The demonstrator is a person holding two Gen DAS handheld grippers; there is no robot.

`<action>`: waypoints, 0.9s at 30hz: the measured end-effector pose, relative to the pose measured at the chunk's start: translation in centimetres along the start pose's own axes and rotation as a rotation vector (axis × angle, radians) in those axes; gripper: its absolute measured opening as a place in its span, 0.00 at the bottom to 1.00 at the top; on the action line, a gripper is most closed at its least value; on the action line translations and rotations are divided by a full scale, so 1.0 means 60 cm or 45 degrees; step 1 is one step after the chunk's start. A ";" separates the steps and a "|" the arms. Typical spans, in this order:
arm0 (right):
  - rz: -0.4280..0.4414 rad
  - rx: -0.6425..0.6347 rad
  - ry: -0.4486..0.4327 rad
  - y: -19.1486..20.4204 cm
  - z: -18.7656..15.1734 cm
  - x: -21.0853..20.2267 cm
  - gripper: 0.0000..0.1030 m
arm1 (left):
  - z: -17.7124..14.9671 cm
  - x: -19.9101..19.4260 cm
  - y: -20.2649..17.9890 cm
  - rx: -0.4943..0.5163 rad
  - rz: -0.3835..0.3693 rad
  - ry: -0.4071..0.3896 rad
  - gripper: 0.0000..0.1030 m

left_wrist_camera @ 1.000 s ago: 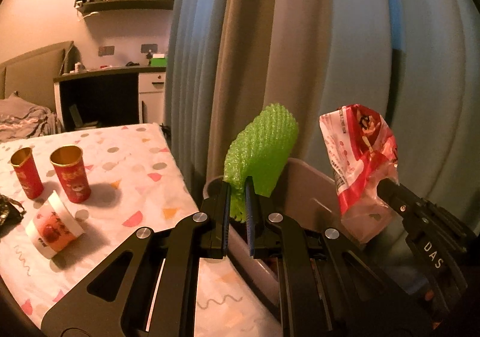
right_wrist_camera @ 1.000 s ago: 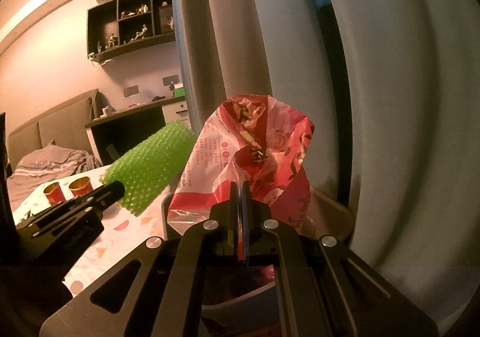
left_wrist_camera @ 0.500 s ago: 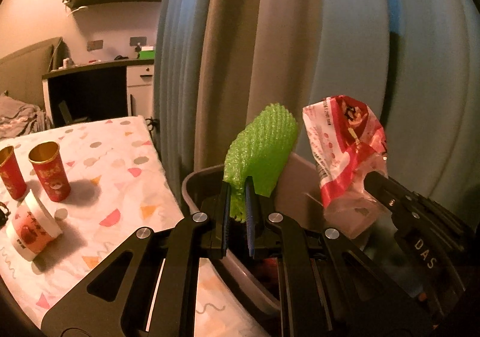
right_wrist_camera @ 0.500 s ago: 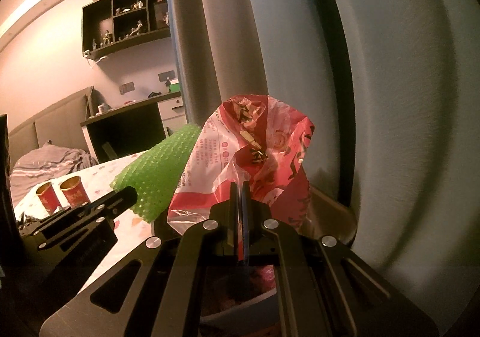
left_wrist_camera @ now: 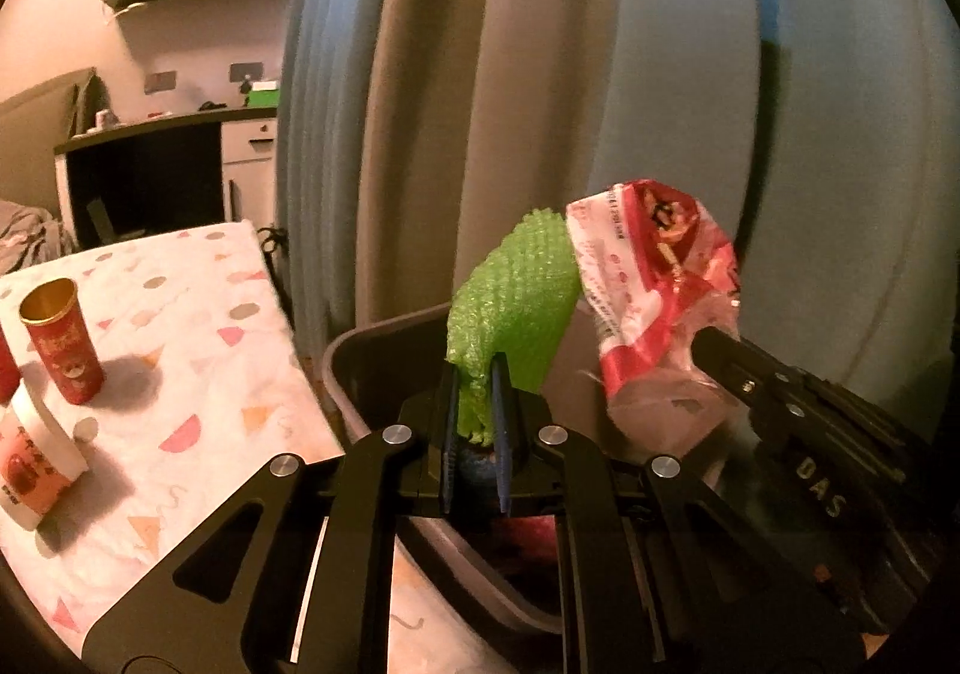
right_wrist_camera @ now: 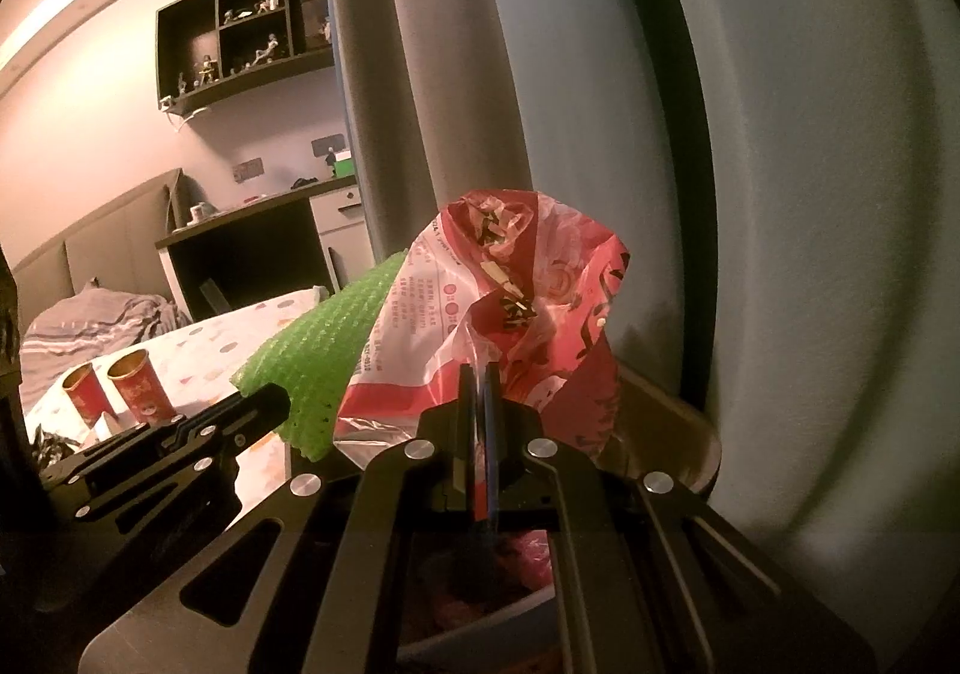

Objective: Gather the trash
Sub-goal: 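Open the left tool over the bin while the right tool releases the wrapper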

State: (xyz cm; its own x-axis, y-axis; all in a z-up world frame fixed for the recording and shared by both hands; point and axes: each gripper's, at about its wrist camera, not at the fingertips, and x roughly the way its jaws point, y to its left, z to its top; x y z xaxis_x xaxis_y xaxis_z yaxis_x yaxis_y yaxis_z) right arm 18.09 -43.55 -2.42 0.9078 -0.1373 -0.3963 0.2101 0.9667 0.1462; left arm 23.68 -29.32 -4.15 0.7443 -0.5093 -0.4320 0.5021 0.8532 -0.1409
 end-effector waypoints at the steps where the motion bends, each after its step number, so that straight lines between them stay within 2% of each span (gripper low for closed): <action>1: 0.002 0.001 0.003 0.000 0.001 0.002 0.03 | 0.000 0.001 -0.002 0.005 -0.012 0.005 0.12; 5: 0.008 0.013 0.018 -0.003 0.001 0.008 0.07 | -0.001 0.003 0.004 -0.031 -0.061 0.016 0.29; 7: 0.014 0.017 0.023 -0.006 0.002 0.009 0.19 | -0.001 0.001 0.006 -0.034 -0.061 0.013 0.40; 10: 0.007 0.018 0.015 -0.008 0.000 0.006 0.36 | -0.002 -0.005 0.012 -0.049 -0.039 -0.003 0.56; 12: 0.005 0.019 0.010 -0.009 -0.001 0.003 0.37 | -0.001 -0.011 0.021 -0.071 -0.006 -0.017 0.70; 15: 0.005 0.022 0.006 -0.008 -0.002 -0.003 0.42 | 0.003 -0.023 0.034 -0.094 0.052 -0.041 0.81; 17: 0.002 0.025 0.000 -0.006 -0.003 -0.007 0.49 | 0.004 -0.033 0.042 -0.096 0.099 -0.052 0.84; 22: -0.013 0.028 -0.024 0.003 -0.006 -0.021 0.75 | 0.002 -0.059 0.069 -0.121 0.185 -0.037 0.86; 27: -0.021 0.003 -0.018 0.018 -0.013 -0.029 0.78 | -0.009 -0.095 0.100 -0.145 0.289 -0.047 0.86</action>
State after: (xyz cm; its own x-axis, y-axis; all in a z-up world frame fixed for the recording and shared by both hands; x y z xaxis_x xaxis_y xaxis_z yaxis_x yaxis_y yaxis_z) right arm 16.48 -42.08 -2.29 0.9091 -0.1564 -0.3861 0.2261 0.9637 0.1419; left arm 22.21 -21.24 -3.00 0.8489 -0.3055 -0.4314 0.2693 0.9522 -0.1443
